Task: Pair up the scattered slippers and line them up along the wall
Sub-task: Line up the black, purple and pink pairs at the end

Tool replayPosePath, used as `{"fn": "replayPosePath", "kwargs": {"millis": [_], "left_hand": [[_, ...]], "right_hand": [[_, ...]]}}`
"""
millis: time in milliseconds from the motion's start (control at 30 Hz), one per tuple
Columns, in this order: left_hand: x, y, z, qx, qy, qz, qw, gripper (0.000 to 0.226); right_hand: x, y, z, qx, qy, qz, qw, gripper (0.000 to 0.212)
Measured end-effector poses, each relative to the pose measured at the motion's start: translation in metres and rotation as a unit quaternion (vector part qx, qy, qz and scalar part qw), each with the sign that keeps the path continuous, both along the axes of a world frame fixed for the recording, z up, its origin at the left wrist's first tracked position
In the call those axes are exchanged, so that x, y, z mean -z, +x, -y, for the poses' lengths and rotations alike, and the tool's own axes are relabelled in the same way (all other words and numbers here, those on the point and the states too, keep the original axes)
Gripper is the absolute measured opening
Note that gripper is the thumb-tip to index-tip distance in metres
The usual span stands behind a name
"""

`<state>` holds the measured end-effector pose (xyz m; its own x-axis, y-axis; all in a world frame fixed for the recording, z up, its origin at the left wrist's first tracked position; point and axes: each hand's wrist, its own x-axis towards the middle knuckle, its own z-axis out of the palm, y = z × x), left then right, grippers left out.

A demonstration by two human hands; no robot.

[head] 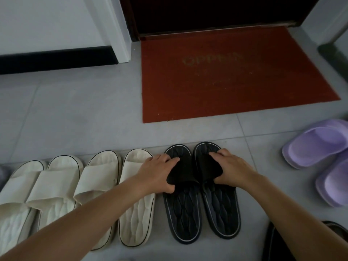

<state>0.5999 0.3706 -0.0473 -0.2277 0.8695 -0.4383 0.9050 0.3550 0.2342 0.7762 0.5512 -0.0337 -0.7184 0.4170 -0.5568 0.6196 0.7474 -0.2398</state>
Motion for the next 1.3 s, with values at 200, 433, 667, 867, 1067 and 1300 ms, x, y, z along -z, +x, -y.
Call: {"fn": "replayPosePath", "kwargs": {"millis": [200,433,667,867,1067,1300], "left_hand": [[0.001,0.000,0.003,-0.011,-0.001,0.005,1.000,0.094],[0.003,0.001,0.006,-0.015,0.004,-0.009,1.000,0.094],[-0.002,0.004,0.002,-0.017,-0.018,-0.009,1.000,0.096],[-0.030,0.031,-0.039,0.025,-0.009,0.022,0.999,0.108],[-0.069,0.106,-0.103,0.241,0.016,0.030,0.970,0.097],[-0.056,0.235,-0.123,0.401,-0.018,0.038,0.915,0.094]], "right_hand": [[0.002,0.000,0.001,-0.011,0.003,-0.001,1.000,0.096],[0.004,-0.001,0.003,-0.020,0.002,-0.005,1.000,0.096],[0.000,0.003,0.003,-0.045,0.003,-0.004,0.999,0.098],[-0.046,0.062,-0.038,-0.088,0.017,0.064,0.994,0.091],[-0.091,0.188,-0.070,-0.061,0.053,0.195,0.977,0.081],[-0.050,0.285,-0.033,0.013,-0.016,0.313,0.949,0.113]]}}
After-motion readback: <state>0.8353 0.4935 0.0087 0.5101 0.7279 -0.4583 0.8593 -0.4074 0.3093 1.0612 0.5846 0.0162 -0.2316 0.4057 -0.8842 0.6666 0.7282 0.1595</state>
